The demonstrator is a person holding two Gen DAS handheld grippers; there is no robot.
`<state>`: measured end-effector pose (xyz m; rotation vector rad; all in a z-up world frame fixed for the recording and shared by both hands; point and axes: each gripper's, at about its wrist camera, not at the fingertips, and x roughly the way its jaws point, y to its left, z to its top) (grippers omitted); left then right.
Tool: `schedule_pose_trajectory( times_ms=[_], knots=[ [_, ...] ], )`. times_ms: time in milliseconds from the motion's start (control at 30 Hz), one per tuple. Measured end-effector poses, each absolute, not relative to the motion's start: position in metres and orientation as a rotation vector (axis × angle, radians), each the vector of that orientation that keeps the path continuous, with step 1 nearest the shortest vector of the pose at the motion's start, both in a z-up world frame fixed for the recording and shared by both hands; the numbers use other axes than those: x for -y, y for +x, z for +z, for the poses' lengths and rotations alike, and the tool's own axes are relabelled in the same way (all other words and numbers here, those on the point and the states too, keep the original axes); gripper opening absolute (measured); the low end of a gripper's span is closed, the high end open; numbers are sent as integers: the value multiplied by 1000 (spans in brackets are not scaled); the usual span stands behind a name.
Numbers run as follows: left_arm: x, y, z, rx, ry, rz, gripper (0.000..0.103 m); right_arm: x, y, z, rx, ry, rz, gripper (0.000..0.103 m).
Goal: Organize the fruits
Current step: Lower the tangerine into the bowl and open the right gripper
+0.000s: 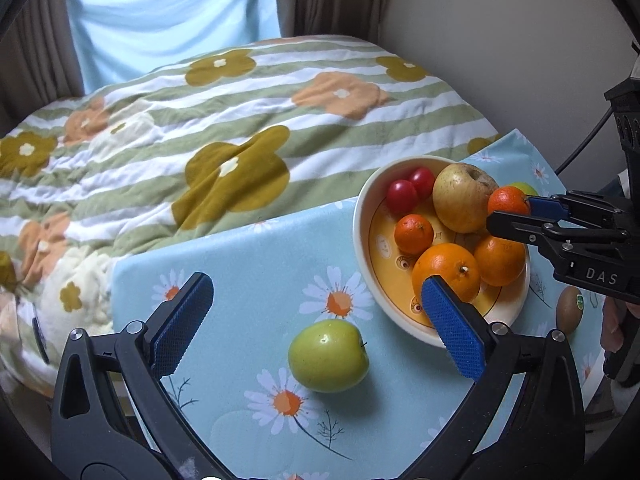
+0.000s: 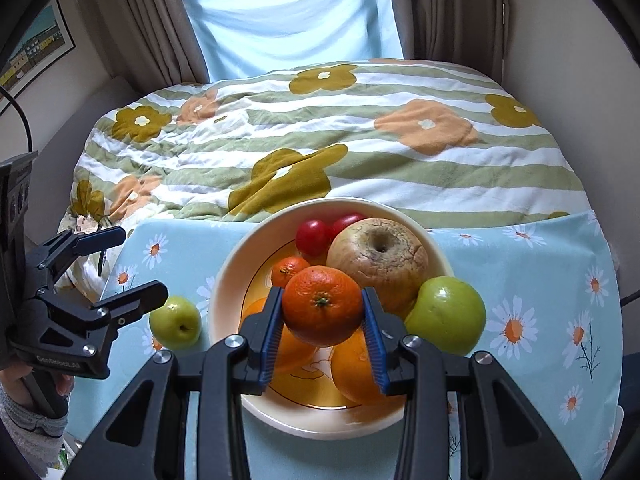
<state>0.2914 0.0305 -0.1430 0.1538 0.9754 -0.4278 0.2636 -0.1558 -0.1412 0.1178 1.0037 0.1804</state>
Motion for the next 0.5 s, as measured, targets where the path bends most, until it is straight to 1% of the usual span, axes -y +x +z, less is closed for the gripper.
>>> schedule_pose_trajectory(
  times_ms=[233, 300, 333, 367, 400, 433, 467, 500],
  knots=[
    [-40, 286, -146, -987, 125, -395, 103, 145, 275, -149, -1009, 88, 216, 35],
    [-42, 284, -147, -990, 118, -388, 103, 143, 276, -150, -1006, 84, 221, 39],
    [-43, 284, -148, -991, 114, -386, 103, 142, 275, -150, -996, 85, 224, 49],
    [-44, 283, -149, -994, 109, -384, 103, 142, 274, -149, -986, 86, 226, 65],
    [-45, 283, -149, -996, 106, -382, 103, 142, 273, -149, -978, 90, 228, 75],
    [-45, 282, -150, -997, 105, -381, 103, 143, 272, -149, -973, 95, 232, 91],
    [-46, 281, -150, -998, 104, -379, 103, 143, 270, -148, -967, 101, 233, 97],
    [-46, 279, -150, -998, 104, -378, 103, 144, 268, -148, -960, 102, 231, 97]
  ],
)
